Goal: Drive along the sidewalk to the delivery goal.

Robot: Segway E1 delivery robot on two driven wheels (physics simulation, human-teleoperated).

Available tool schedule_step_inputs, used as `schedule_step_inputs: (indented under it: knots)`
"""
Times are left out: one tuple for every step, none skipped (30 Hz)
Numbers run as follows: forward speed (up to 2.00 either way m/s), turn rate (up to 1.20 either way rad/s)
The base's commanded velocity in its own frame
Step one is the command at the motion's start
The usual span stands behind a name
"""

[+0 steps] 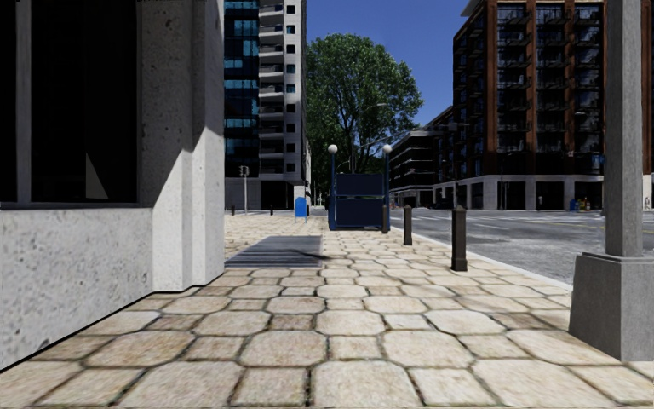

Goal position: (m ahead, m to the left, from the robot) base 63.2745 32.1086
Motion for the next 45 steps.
schedule_step_inputs:
  knots:
    - [2.0,0.0]
    - [2.0,0.0]
    - [2.0,0.0]
    - [2.0,0.0]
    - [2.0,0.0]
    - [2.0,0.0]
    - [2.0,0.0]
    - [2.0,0.0]
    - [2.0,0.0]
    - [2.0,0.0]
    - [2.0,0.0]
    - [2.0,0.0]
    - [2.0,0.0]
    - [2.0,0.0]
    - [2.0,0.0]
    - [2.0,0.0]
    - [2.0,0.0]
    - [2.0,0.0]
    - [2.0,0.0]
    - [2.0,0.0]
    - [2.0,0.0]
    - [2.0,0.0]
    - [2.0,0.0]
    - [2.0,0.0]
    - [2.0,0.0]
    - [2.0,0.0]
    - [2.0,0.0]
    - [2.0,0.0]
    - [2.0,0.0]
    - [2.0,0.0]
    - [2.0,0.09]
    - [2.0,0.09]
    - [2.0,0.28]
    - [2.0,0.36]
    - [2.0,0.36]
    - [2.0,0.38]
    - [2.0,0.38]
    - [2.0,0.38]
    - [2.0,0.38]
    - [2.0,0.38]
    - [2.0,0.38]
    - [2.0,0.38]
    - [2.0,0.38]
    - [2.0,0.38]
    - [2.0,0.38]
